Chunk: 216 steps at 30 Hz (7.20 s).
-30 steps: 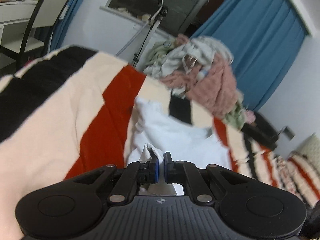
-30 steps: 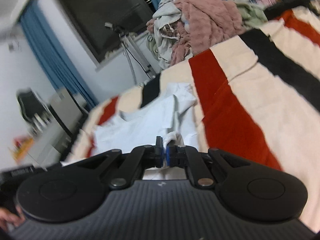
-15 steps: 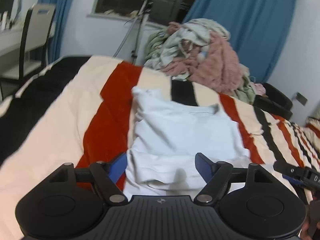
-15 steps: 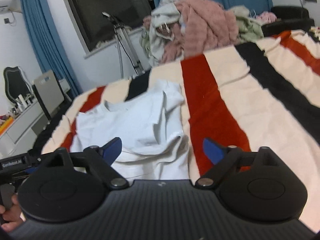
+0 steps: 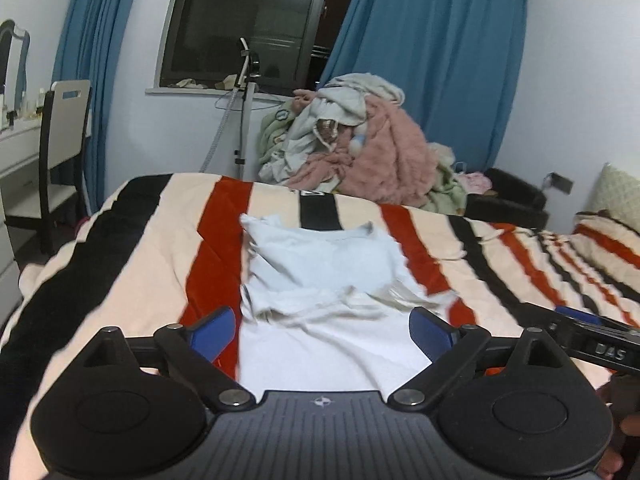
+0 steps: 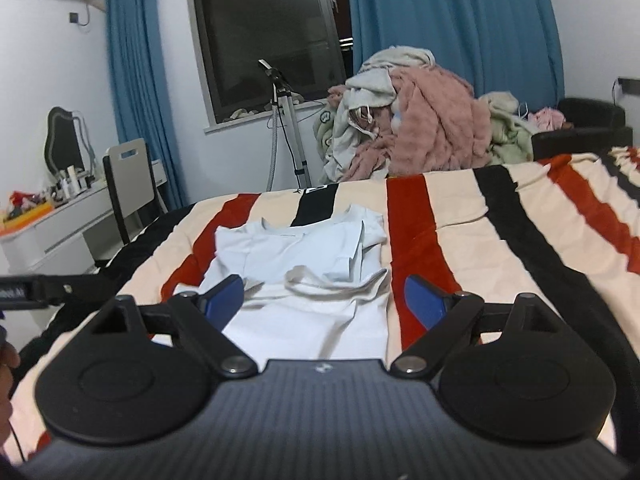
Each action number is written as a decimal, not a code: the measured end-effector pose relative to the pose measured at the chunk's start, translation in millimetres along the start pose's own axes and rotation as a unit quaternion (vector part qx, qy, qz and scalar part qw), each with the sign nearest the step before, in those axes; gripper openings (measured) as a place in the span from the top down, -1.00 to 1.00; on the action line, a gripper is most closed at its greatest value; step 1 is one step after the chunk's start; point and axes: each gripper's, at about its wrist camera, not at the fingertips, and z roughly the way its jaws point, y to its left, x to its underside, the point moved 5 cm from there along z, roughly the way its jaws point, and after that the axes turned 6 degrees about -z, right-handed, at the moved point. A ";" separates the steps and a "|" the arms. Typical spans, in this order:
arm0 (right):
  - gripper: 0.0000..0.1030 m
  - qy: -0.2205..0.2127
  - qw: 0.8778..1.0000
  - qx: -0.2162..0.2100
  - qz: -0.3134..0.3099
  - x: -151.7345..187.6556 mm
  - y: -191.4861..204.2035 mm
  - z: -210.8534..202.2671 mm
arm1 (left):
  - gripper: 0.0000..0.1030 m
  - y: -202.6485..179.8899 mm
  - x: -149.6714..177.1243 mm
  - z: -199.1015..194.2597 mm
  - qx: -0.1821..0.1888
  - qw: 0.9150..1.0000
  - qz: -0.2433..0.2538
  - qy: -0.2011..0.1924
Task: Fold clothes
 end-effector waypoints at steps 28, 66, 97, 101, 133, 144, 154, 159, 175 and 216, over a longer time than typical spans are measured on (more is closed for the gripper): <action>0.32 0.150 0.853 -0.059 0.496 140.9 -53.9 40.9 | 0.49 95.7 109.0 88.1 0.053 0.895 -0.420 0.140; 0.84 0.003 0.939 -0.057 0.339 18.9 -14.8 -85.7 | 0.88 29.0 8.0 -83.5 0.104 0.934 -0.341 -0.007; -0.33 0.094 0.976 -0.071 0.182 41.2 -22.2 124.2 | -0.90 56.1 17.0 142.0 0.032 0.988 -0.141 0.049; -0.09 0.137 0.985 -0.046 0.090 59.1 -3.1 148.3 | -0.89 48.6 31.7 157.5 -0.010 0.991 -0.086 0.098; -0.08 0.153 0.987 -0.017 0.038 93.7 20.2 44.4 | -0.88 18.6 69.7 6.9 0.014 0.989 -0.113 0.096; -0.08 0.156 0.987 -0.013 0.047 93.5 20.2 45.5 | -0.85 52.1 108.2 20.2 0.056 0.935 -0.302 0.176; -0.09 0.148 0.986 -0.011 0.070 89.2 16.7 39.9 | 0.03 85.6 101.4 52.0 0.023 0.919 -0.379 0.108; -0.42 0.130 0.972 -0.047 0.189 75.3 4.9 21.6 | 0.35 89.2 104.7 52.4 0.025 0.917 -0.387 0.094; -0.66 0.187 0.791 -0.169 0.557 145.4 3.6 36.3 | 0.62 95.7 106.3 48.4 0.044 0.892 -0.442 0.082; 0.65 -0.009 0.860 -0.035 0.509 26.1 -103.2 -118.6 | 0.72 -48.0 15.5 23.0 0.195 0.867 -0.427 0.165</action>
